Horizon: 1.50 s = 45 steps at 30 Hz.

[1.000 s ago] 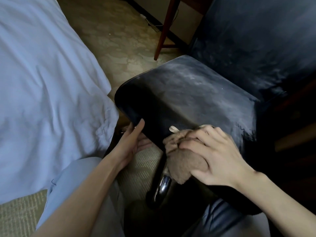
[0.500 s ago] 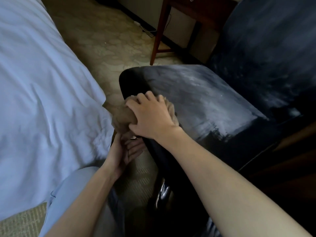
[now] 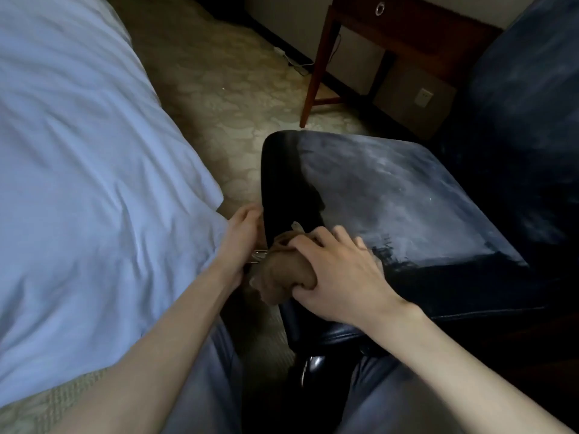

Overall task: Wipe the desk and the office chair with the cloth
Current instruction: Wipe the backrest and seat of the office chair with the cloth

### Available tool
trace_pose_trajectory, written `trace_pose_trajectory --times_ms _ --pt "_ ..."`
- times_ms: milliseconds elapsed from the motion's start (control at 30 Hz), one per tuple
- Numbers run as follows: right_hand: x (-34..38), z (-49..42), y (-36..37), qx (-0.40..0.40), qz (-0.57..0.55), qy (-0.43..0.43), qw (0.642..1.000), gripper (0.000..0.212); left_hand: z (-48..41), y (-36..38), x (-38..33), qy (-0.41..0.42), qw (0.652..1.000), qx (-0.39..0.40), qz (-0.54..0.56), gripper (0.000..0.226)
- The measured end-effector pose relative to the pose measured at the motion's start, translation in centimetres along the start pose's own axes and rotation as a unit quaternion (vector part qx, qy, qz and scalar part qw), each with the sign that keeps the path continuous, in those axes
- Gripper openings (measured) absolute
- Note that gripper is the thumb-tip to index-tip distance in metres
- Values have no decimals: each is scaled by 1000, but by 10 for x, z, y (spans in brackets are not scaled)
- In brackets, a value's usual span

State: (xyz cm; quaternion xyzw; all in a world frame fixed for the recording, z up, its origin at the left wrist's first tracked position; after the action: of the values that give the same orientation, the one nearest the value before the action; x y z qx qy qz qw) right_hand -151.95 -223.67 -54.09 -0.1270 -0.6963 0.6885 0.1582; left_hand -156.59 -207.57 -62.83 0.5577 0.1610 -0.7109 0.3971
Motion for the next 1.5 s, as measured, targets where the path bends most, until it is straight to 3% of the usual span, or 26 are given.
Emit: trace_pose_trajectory --times_ms 100,233,433,567,700,800,933,1033,1233,1433,1500 --pt "-17 -10 2 -13 -57 6 998 63 0 17 -24 54 997 -8 -46 43" --pt "-33 -39 7 -19 -126 12 992 64 -12 46 -25 10 991 101 -92 84" --pt "-30 -85 7 -64 -95 9 993 58 -35 33 -40 -37 985 159 -54 86" --pt "-42 -117 5 -73 -93 -8 993 54 -60 25 -44 -35 986 135 -94 94" --pt "-53 -148 5 -74 -122 -2 990 52 -83 15 -42 -47 985 126 -106 120" --pt "-57 -163 4 -100 -133 8 986 51 -90 15 -44 -8 985 118 -125 117" --pt "-57 -171 8 -151 -149 22 977 51 -93 17 -53 59 973 111 -192 66" --pt "-61 -181 9 -156 -162 47 973 55 -107 18 -59 67 963 147 -218 85" --pt "-79 -215 9 -155 -168 115 967 55 -163 27 -67 55 968 144 -200 92" --pt "-91 -242 4 -149 -133 141 970 54 -187 32 -67 54 966 207 -142 153" --pt "-93 -246 1 -128 -134 152 971 61 -188 33 -67 67 967 207 -131 146"
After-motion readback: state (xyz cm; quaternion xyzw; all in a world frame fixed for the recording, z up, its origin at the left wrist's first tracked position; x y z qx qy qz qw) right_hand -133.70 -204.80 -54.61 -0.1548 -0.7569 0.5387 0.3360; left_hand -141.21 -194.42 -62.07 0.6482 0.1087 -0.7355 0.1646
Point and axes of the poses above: each hand's wrist, its own z-axis away from the middle knuckle, its own y-axis out of the palm, x = y × z, the point moved 6 cm from there along -z, towards the middle knuckle, and after that the axes turned 2 degrees about -z, right-handed, at the moved point
